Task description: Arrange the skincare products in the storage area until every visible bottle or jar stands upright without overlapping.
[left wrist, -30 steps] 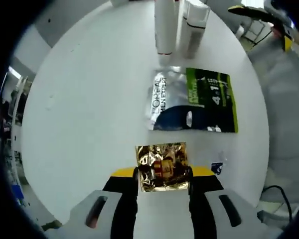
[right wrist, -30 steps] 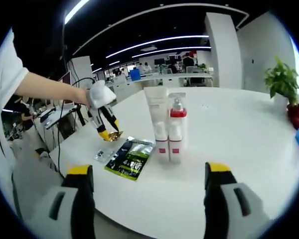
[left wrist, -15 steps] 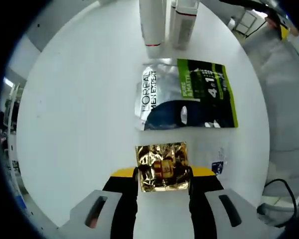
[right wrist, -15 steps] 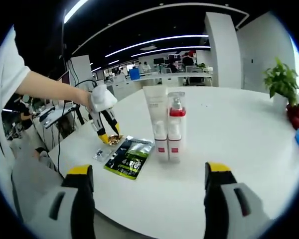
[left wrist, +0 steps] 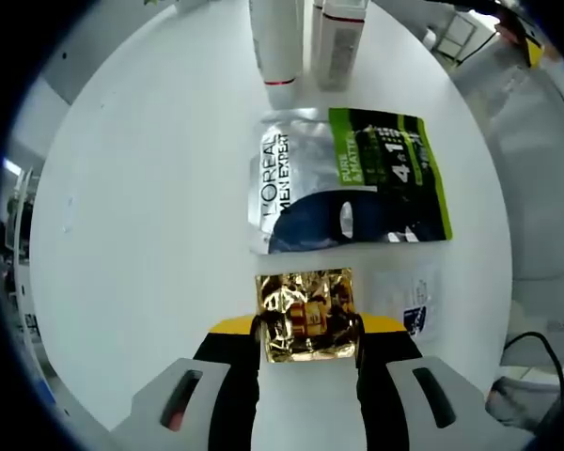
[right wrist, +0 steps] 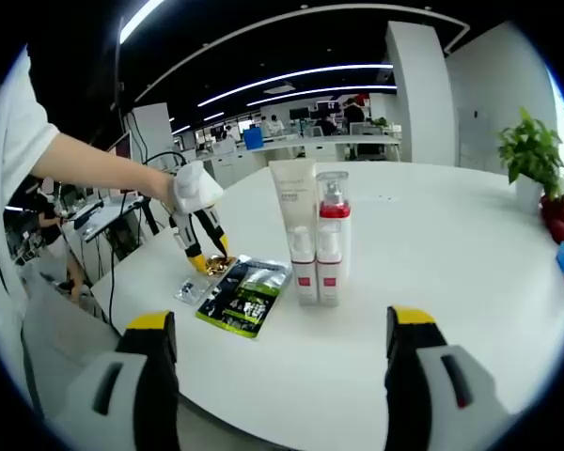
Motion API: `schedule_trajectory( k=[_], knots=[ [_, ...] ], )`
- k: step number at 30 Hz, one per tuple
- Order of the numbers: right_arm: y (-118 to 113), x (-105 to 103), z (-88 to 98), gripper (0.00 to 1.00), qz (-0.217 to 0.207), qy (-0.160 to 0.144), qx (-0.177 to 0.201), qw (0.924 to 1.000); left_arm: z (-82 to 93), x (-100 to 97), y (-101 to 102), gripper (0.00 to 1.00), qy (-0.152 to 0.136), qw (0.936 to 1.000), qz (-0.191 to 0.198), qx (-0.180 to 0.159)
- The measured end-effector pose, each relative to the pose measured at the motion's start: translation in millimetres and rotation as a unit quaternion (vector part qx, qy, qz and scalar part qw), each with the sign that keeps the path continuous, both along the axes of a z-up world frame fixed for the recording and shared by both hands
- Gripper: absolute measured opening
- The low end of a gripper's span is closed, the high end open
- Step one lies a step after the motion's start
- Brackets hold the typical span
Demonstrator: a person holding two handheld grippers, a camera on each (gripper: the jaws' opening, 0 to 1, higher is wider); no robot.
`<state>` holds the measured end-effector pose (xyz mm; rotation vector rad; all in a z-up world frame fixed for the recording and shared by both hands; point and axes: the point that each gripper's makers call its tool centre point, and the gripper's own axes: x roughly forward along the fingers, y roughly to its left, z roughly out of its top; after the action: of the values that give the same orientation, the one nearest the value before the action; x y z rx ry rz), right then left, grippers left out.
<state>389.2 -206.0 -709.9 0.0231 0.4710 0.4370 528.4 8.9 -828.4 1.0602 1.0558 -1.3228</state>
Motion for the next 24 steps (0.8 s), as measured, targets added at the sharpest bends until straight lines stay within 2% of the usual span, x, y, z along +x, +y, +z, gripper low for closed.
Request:
schedule_trajectory(
  k=[24],
  knots=[
    [1.1,-0.5,-0.5,0.93,0.002,0.001,-0.002,1.0,-0.3,-0.4,0.2,0.39,-0.005,1.0,0.006,-0.005]
  ],
)
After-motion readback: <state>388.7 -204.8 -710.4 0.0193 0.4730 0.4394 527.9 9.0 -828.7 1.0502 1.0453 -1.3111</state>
